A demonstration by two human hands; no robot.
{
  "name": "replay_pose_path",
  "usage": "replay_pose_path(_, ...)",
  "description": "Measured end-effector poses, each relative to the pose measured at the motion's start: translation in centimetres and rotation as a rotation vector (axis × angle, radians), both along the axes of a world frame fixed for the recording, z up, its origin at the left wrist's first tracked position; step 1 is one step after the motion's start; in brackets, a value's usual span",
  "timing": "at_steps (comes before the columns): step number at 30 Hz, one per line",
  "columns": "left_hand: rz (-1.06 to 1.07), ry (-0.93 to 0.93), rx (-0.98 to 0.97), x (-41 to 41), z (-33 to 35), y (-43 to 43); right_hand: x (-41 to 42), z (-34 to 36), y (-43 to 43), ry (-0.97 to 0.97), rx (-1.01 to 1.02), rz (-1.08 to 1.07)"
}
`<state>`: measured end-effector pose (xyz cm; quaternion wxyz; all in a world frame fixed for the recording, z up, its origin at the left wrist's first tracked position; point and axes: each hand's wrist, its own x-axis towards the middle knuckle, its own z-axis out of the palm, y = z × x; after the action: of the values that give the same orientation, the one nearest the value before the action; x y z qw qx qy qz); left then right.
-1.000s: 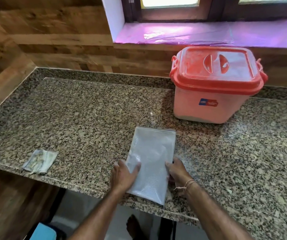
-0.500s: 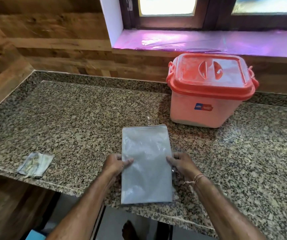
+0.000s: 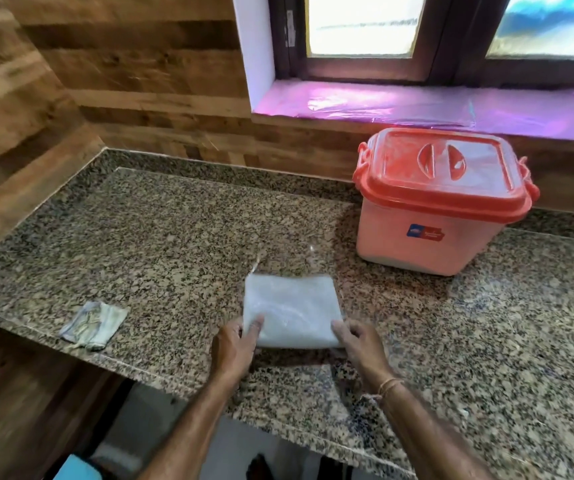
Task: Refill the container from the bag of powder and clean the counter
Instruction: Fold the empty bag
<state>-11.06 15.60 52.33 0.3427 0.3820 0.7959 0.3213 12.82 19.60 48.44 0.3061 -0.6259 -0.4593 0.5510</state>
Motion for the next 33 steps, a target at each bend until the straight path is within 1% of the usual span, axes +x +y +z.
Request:
replay_pose_path(3,-0.01,0.032,-0.127,0.0,-3.3,-2.3,1.1,-4.7,-2.0,-0.107,-0.056,0.022)
replay_pose_path(6,0.012,0.097,-0.237,-0.2,-4.7,-3.0,0.4,-3.0,-2.2,-0.191,-0.07,0.032)
replay_pose_path(11,-0.002,0.209,-0.222,0.1,-4.6,-2.7,-0.4,-1.3,-2.4,-0.323,-0.064,0.058)
replay_pose_path(14,-0.031,0.244,-0.281,-0.1,-4.8,-2.6,-1.0,-1.3,-2.5,-0.417,-0.028,0.104)
replay_pose_path(15,-0.041,0.211,-0.296,0.1,-4.5,-2.5,-1.1,-1.2,-2.4,-0.42,-0.032,0.1)
replay_pose_path(16,-0.037,0.139,-0.31,0.2,-4.3,-2.2,-1.2,-1.1,-2.3,-0.413,-0.051,0.09)
replay_pose_path(19,0.039,-0.218,-0.338,0.2,-3.4,-1.7,-1.5,-0.9,-1.9,-0.295,-0.126,0.043)
replay_pose_path(21,0.077,-0.374,-0.317,-0.6,-3.1,-2.1,-2.2,-0.3,-1.9,-0.252,-0.104,0.03)
replay_pose_path(23,0.128,-0.489,-0.249,-1.7,-2.5,-3.1,-3.5,0.2,-2.2,-0.213,-0.053,0.028)
replay_pose_path(25,0.191,-0.546,-0.167,-3.3,-1.9,-4.4,-5.3,0.7,-2.7,-0.179,-0.004,0.053)
replay_pose_path(27,0.264,-0.537,-0.081,-5.7,-1.4,-6.3,-8.0,1.3,-3.4,-0.145,0.06,0.118)
replay_pose_path(30,0.41,-0.543,0.03,-10.6,-1.3,-10.3,-13.2,1.9,-5.1,-0.12,0.138,0.248)
replay_pose_path(33,0.556,-0.508,0.12,-16.3,-0.5,-16.6,-20.7,2.2,-8.1,-0.152,0.181,0.429)
